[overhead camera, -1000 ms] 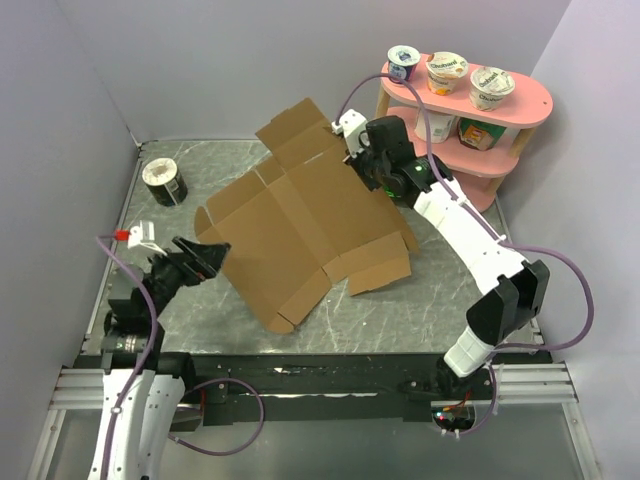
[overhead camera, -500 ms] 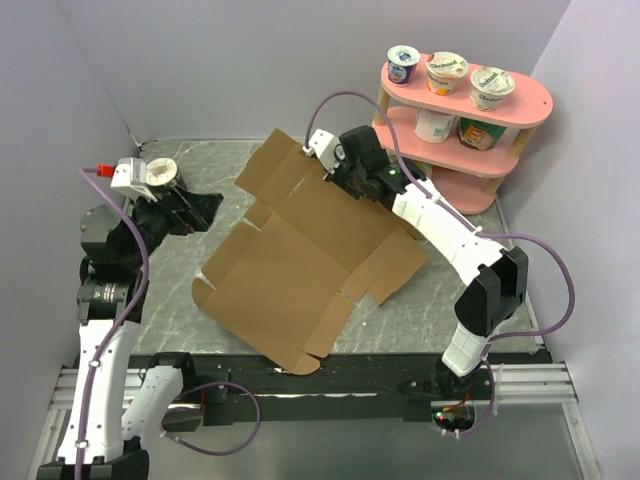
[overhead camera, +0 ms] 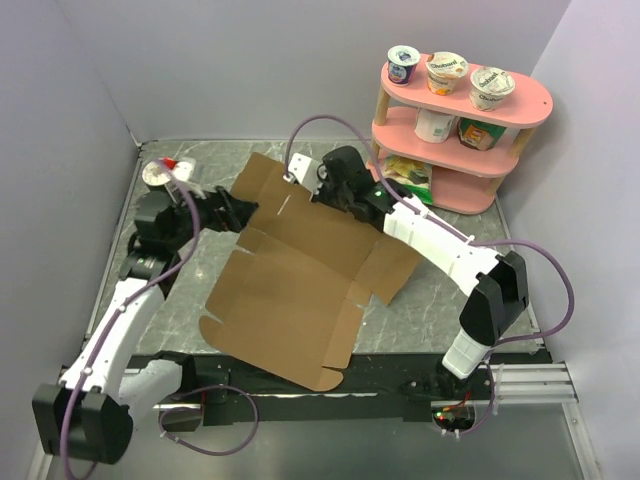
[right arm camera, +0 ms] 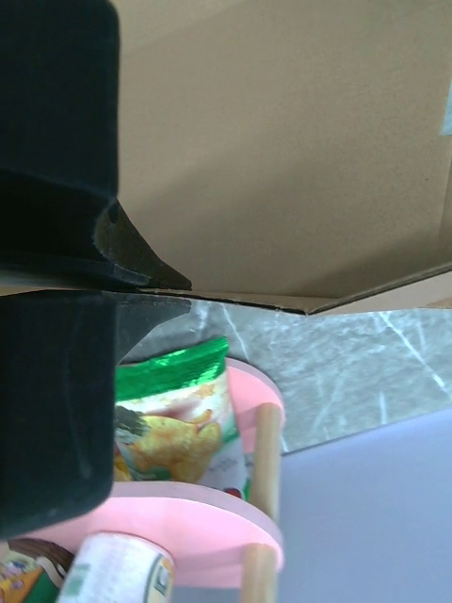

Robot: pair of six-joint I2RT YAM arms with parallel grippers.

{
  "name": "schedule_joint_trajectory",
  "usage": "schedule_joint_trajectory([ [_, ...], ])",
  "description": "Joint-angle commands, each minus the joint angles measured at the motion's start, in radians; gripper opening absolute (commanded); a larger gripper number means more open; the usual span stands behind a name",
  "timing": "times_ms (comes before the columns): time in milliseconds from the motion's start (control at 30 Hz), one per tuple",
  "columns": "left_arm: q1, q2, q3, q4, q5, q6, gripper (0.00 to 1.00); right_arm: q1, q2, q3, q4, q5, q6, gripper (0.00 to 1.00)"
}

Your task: Fold the paper box

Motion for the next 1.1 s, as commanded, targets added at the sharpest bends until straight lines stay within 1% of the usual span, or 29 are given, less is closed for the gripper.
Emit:
schedule_joint_trajectory([
  [0, -0.09, 0.037, 0.078, 0.048, -0.089, 0.139, 0.96, 0.031, -0.063, -0.042, 0.106, 0.058, -0.081, 0.0],
  [33, -0.09, 0.035, 0.078, 0.04, -0.098, 0.148, 0.96, 0.034, -0.066, -0.048, 0.111, 0.06, -0.084, 0.0],
  [167, -0.09, 0.029, 0.08, 0.016, -0.215, 0.211, 0.96, 0.049, -0.09, -0.086, 0.137, 0.061, -0.095, 0.0],
  [233, -0.091, 0.037, 0.087, 0.004, -0.233, 0.248, 0.96, 0.061, -0.095, -0.098, 0.152, 0.069, -0.098, 0.0],
  [367, -0.09, 0.05, 0.083, 0.002, -0.211, 0.28, 0.96, 0.074, -0.107, -0.132, 0.172, 0.086, -0.114, 0.0],
  [467, -0.09, 0.072, 0.077, 0.008, -0.163, 0.288, 0.96, 0.078, -0.119, -0.152, 0.191, 0.098, -0.117, 0.0],
  [500, -0.09, 0.081, 0.072, 0.019, -0.117, 0.282, 0.96, 0.078, -0.122, -0.157, 0.198, 0.1, -0.117, 0.0],
  [567, -0.09, 0.09, 0.063, 0.046, -0.089, 0.271, 0.98, 0.083, -0.139, -0.178, 0.226, 0.103, -0.121, 0.0],
  [600, -0.09, 0.103, 0.063, 0.05, -0.077, 0.266, 0.97, 0.083, -0.145, -0.186, 0.235, 0.103, -0.123, 0.0],
  [700, -0.09, 0.132, 0.073, 0.054, -0.069, 0.26, 0.9, 0.094, -0.176, -0.221, 0.283, 0.109, -0.134, 0.0],
  [767, -0.09, 0.149, 0.083, 0.056, -0.042, 0.263, 0.83, 0.098, -0.195, -0.241, 0.304, 0.107, -0.138, 0.0],
  [800, -0.09, 0.164, 0.084, 0.06, -0.036, 0.263, 0.76, 0.1, -0.198, -0.243, 0.31, 0.107, -0.134, 0.0],
  [900, -0.09, 0.178, 0.074, 0.071, 0.018, 0.259, 0.68, 0.109, -0.199, -0.246, 0.316, 0.11, -0.124, 0.0],
  [933, -0.09, 0.181, 0.057, 0.086, 0.023, 0.256, 0.62, 0.114, -0.198, -0.25, 0.319, 0.113, -0.118, 0.0],
  [967, -0.09, 0.181, 0.049, 0.092, 0.027, 0.251, 0.58, 0.115, -0.195, -0.252, 0.322, 0.118, -0.115, 0.0],
  [1000, -0.091, 0.179, 0.043, 0.096, 0.027, 0.248, 0.46, 0.12, -0.196, -0.255, 0.33, 0.126, -0.109, 0.0],
  [1067, -0.093, 0.17, 0.018, 0.117, 0.029, 0.239, 0.34, 0.123, -0.198, -0.273, 0.342, 0.132, -0.085, 0.01],
])
